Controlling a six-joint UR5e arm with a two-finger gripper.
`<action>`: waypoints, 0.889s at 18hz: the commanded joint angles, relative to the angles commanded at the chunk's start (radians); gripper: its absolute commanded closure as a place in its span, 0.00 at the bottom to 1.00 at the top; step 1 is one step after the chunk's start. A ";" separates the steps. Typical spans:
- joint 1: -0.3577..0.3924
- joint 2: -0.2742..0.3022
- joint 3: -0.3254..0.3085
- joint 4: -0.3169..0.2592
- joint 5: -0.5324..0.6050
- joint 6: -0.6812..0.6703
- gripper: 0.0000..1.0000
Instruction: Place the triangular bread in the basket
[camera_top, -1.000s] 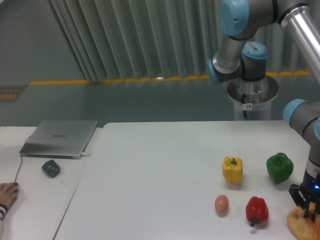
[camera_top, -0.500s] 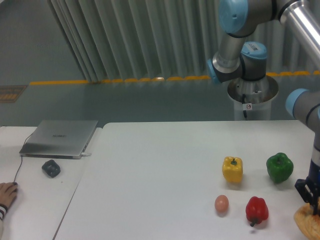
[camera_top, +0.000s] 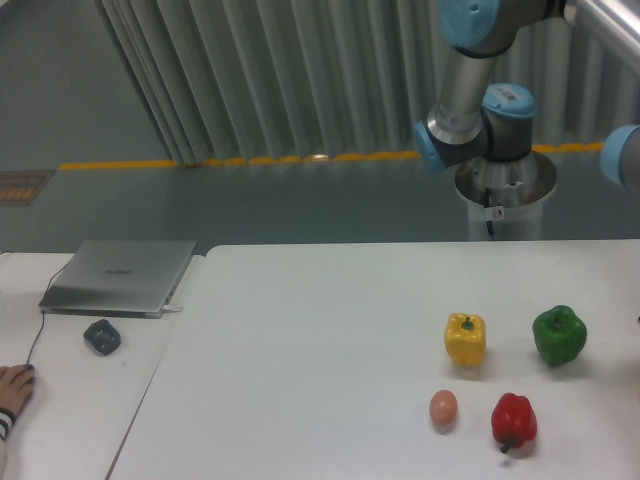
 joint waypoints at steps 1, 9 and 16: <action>0.017 0.005 -0.009 -0.008 0.008 0.061 0.85; 0.057 0.008 -0.065 0.015 0.235 0.383 0.58; 0.066 0.006 -0.069 0.017 0.230 0.363 0.00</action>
